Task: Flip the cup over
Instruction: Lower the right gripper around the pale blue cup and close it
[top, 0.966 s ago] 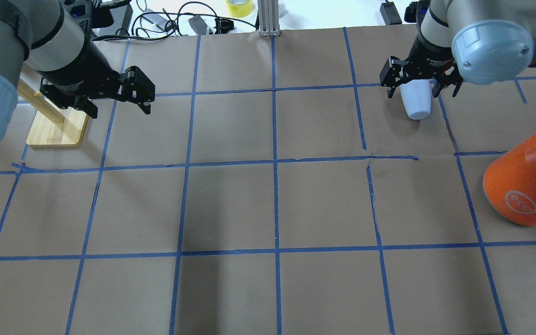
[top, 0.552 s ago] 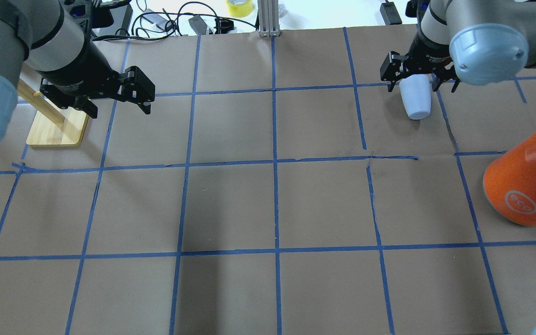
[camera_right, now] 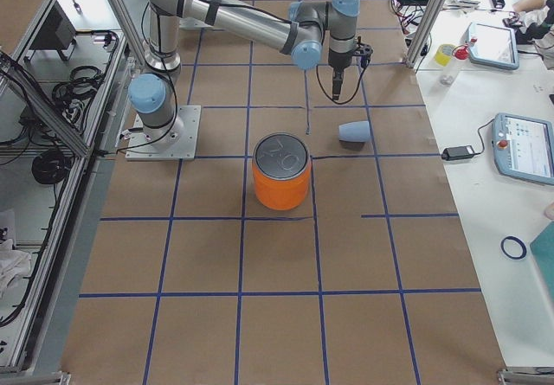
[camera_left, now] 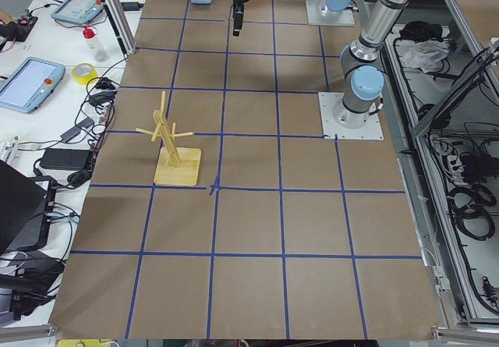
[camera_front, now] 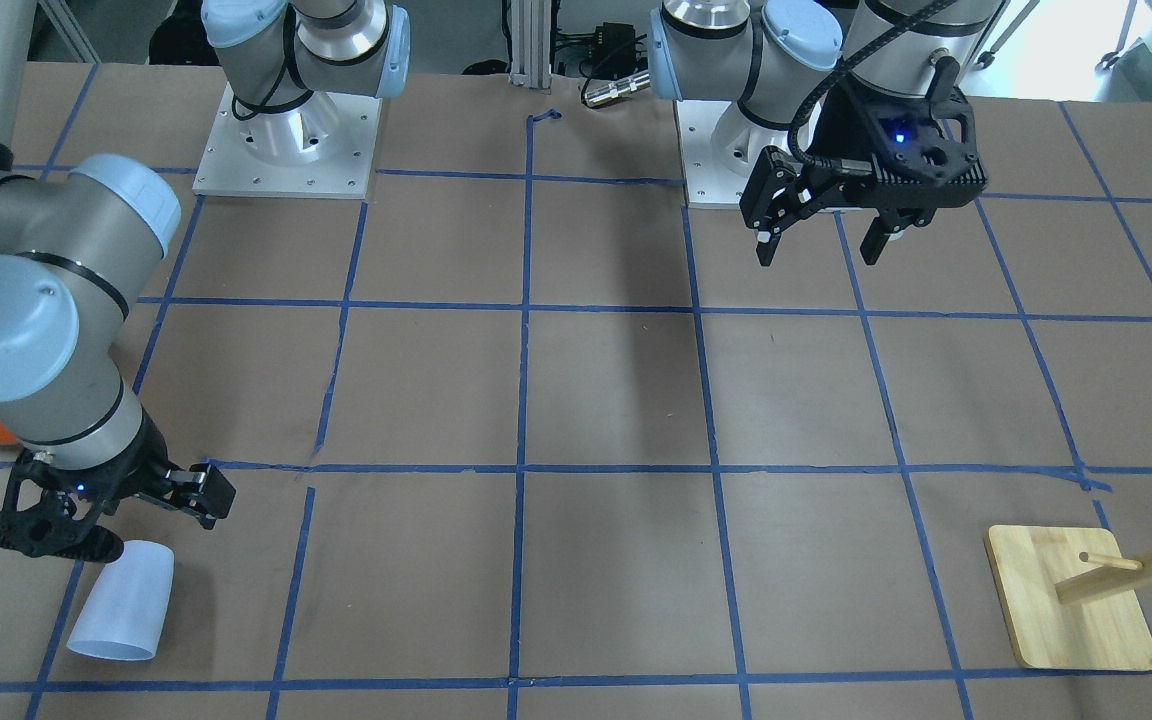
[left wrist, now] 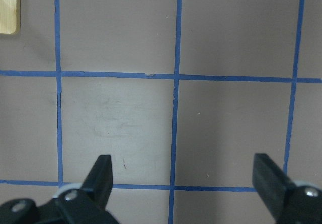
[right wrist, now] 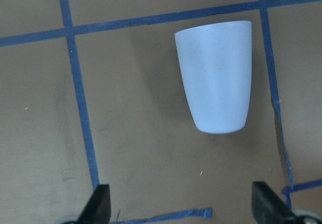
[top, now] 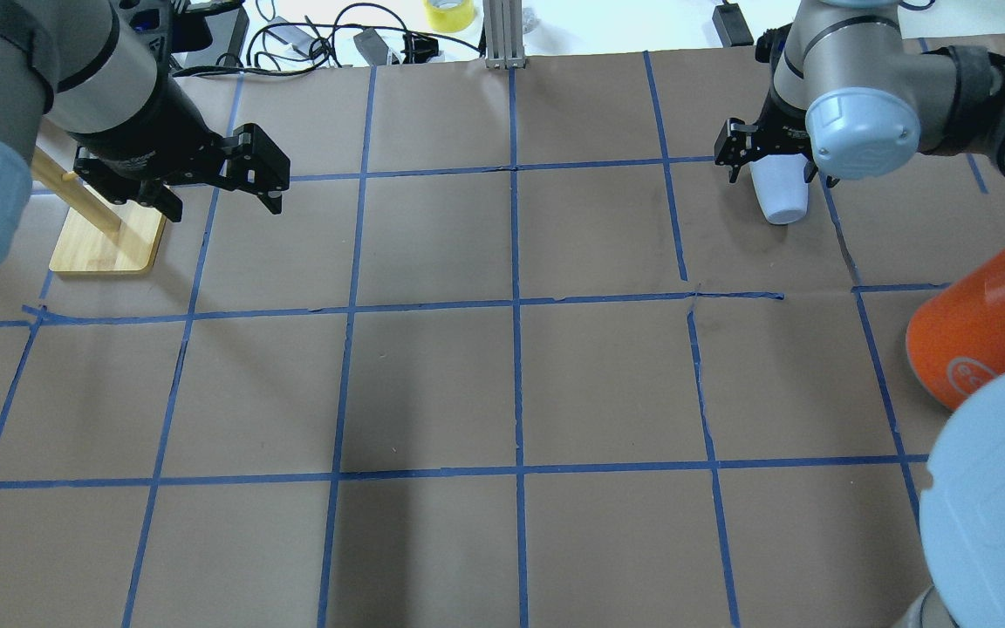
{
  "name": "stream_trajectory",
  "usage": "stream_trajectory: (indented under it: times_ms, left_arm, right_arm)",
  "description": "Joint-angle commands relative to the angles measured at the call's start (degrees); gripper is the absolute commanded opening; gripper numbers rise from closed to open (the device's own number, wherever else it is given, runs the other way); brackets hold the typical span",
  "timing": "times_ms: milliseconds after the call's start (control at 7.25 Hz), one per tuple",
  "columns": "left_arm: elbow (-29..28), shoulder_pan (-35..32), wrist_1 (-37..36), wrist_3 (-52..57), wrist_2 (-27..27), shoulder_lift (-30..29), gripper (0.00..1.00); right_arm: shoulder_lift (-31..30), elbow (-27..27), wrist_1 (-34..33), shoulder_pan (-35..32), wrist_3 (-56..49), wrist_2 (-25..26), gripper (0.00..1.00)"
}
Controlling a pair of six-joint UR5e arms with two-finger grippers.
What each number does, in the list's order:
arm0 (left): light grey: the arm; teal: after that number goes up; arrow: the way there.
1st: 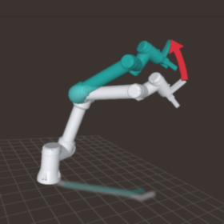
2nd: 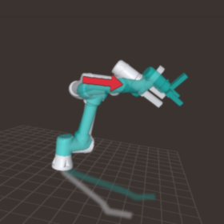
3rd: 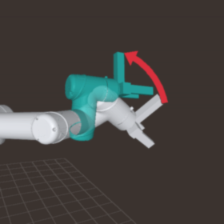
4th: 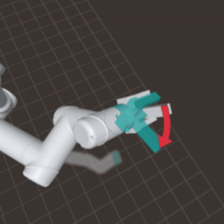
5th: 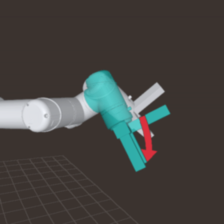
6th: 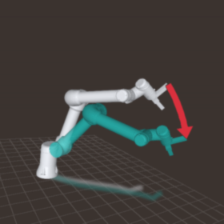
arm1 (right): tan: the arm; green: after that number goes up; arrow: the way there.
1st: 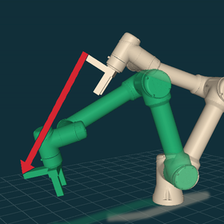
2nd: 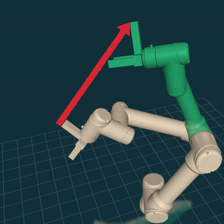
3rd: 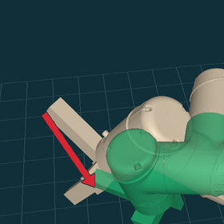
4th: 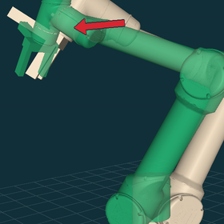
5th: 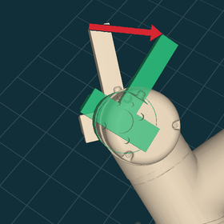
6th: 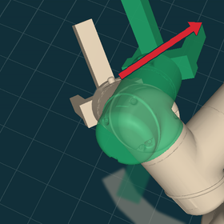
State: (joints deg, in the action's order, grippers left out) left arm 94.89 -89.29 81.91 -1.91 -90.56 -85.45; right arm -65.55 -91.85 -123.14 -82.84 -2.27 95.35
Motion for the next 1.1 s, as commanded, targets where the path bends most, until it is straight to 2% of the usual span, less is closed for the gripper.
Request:
stream_trajectory:
  times_ms: [0, 966]
  left_arm:
    - [-0.1, 0.0, 0.0, 0.1, 0.0, -0.1, 1.0]
    - [0.0, 0.0, 0.0, 0.1, -0.1, -0.1, 1.0]
  right_arm:
    - [5.7, 0.1, -9.2, 2.9, -8.7, 0.3, 1.0]
    - [12.1, 1.1, -11.4, 3.9, -8.6, -0.1, 1.0]
